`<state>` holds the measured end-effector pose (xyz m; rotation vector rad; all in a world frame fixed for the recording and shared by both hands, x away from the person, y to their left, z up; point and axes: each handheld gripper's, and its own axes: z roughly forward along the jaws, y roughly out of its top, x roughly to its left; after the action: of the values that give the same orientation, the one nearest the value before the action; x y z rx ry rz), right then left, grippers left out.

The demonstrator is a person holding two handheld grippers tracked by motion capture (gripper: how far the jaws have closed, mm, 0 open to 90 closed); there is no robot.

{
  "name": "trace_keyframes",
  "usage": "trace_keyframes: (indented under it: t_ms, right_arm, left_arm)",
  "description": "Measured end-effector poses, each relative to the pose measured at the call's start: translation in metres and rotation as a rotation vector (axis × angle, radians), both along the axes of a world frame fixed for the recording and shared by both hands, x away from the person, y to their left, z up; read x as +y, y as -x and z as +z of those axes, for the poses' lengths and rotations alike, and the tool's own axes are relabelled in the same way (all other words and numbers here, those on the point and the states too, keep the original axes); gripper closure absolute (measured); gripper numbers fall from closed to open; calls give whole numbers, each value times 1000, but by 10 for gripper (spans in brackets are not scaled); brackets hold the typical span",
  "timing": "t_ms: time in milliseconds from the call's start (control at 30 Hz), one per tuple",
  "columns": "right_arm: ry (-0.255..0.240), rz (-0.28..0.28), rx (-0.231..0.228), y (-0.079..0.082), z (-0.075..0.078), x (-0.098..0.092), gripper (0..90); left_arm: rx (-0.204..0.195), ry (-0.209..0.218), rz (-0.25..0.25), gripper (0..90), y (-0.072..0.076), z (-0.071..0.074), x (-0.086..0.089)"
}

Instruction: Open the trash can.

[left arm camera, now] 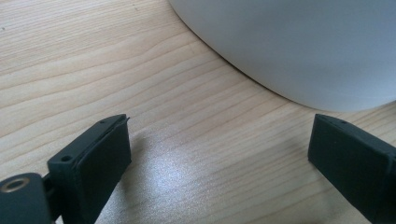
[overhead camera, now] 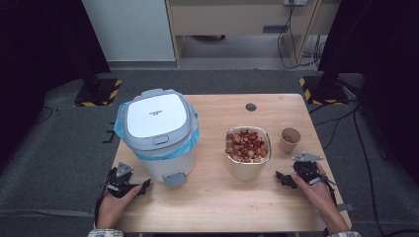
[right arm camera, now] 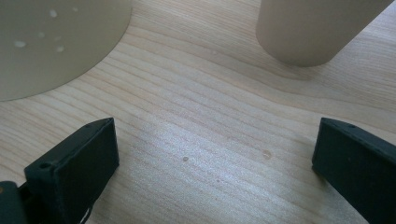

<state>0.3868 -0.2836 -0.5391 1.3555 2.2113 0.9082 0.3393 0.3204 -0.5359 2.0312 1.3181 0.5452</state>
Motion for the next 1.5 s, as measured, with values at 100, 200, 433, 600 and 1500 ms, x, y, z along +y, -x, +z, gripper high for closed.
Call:
trace_keyframes:
  t_ms: [100,200,433,600,1500]
  right_arm:
    - [1,3,0,0,0,0,7]
    - [-2,-4,-1,0,0,0,8]
    - [2,-3,-2,1,0,0,8]
    - [0,-11,-3,1,0,1,9]
    - [0,-5,-3,3,0,1,9]
  left_arm:
    - [0,0,1,46,0,0,0]
    - [-1,0,7,51,1,0,-1]
    - [-9,-6,-1,160,7,5,0]
    - [-35,13,-20,230,14,15,-5]
    - [-92,79,-149,548,44,43,-34]
